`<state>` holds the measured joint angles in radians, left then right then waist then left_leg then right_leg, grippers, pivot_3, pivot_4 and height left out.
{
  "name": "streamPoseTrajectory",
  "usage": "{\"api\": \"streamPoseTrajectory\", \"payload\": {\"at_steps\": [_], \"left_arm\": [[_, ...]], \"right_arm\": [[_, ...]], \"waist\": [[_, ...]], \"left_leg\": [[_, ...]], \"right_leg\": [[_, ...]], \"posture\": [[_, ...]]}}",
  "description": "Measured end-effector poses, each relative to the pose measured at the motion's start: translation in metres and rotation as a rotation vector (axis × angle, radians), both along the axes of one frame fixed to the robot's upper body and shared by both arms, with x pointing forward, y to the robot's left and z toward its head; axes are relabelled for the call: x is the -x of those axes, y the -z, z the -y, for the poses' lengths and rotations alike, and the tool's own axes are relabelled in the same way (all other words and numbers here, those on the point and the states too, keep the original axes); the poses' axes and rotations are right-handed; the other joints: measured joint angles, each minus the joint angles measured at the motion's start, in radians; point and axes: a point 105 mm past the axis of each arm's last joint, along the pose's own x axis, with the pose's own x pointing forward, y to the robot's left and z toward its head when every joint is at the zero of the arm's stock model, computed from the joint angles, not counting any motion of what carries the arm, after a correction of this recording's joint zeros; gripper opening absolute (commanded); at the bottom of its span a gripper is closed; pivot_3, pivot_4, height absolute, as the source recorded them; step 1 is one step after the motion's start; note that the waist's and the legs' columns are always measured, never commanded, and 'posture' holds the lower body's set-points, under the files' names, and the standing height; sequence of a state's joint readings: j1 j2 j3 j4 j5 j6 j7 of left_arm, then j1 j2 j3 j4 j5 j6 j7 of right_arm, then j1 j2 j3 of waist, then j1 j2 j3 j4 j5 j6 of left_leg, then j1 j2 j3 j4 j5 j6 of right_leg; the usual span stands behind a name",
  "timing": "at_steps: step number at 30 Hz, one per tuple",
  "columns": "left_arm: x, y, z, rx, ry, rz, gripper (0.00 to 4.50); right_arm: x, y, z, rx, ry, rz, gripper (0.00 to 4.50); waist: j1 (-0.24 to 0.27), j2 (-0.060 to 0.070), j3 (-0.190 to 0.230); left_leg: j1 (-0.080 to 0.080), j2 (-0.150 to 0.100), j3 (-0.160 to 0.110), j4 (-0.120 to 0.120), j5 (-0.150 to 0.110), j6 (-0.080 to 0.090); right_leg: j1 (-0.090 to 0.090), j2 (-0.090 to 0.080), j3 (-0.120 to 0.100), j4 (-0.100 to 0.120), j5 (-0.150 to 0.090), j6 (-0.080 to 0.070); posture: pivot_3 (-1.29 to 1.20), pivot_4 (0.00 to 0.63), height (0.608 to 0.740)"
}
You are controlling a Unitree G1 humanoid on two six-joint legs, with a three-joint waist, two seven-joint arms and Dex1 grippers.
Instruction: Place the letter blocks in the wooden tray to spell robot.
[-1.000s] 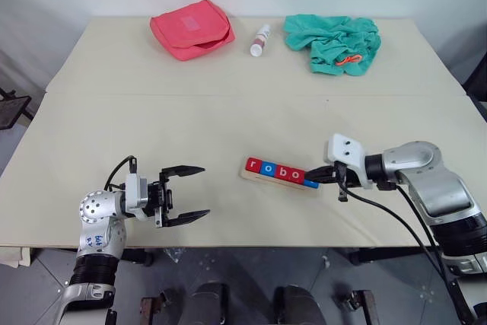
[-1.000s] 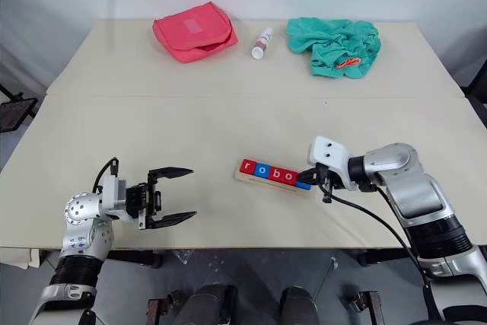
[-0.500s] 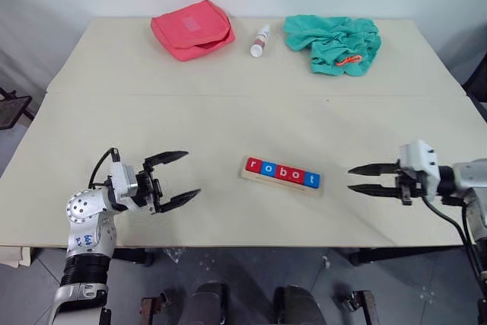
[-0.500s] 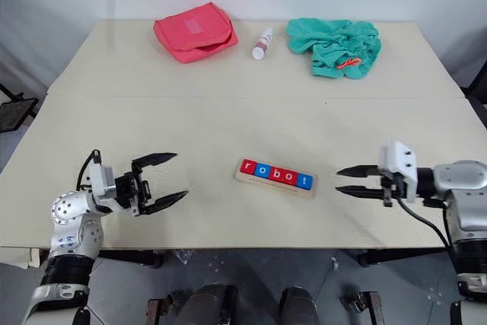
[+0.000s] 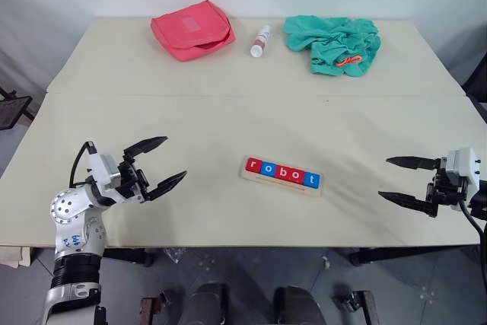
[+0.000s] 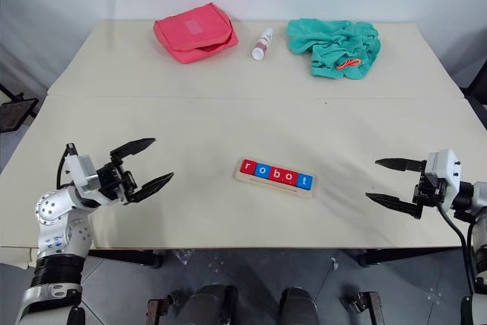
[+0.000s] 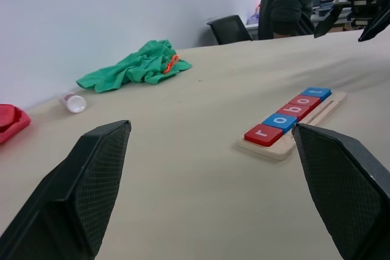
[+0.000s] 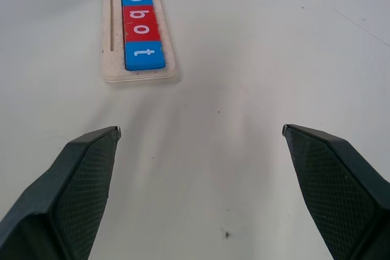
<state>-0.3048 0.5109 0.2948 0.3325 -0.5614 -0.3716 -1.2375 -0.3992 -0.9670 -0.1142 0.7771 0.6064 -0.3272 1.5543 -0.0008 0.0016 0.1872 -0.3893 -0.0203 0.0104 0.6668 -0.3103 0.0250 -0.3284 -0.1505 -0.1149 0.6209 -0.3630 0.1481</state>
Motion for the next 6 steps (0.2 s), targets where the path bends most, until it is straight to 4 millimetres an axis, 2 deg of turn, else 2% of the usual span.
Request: {"api": "streamPoseTrajectory", "payload": {"at_steps": [6], "left_arm": [[0.0032,0.0051,-0.0046,0.021,0.035,-0.020,4.50]], "right_arm": [[-0.0006,-0.0018,0.0014,-0.034,0.003,-0.005,4.45]], "waist": [[0.001,0.000,0.000]], "left_leg": [[0.001,0.000,-0.001,0.000,0.000,0.000]], "right_leg": [[0.003,0.000,-0.002,-0.001,0.000,0.000]], "posture": [[0.00,0.150,0.740]]}}
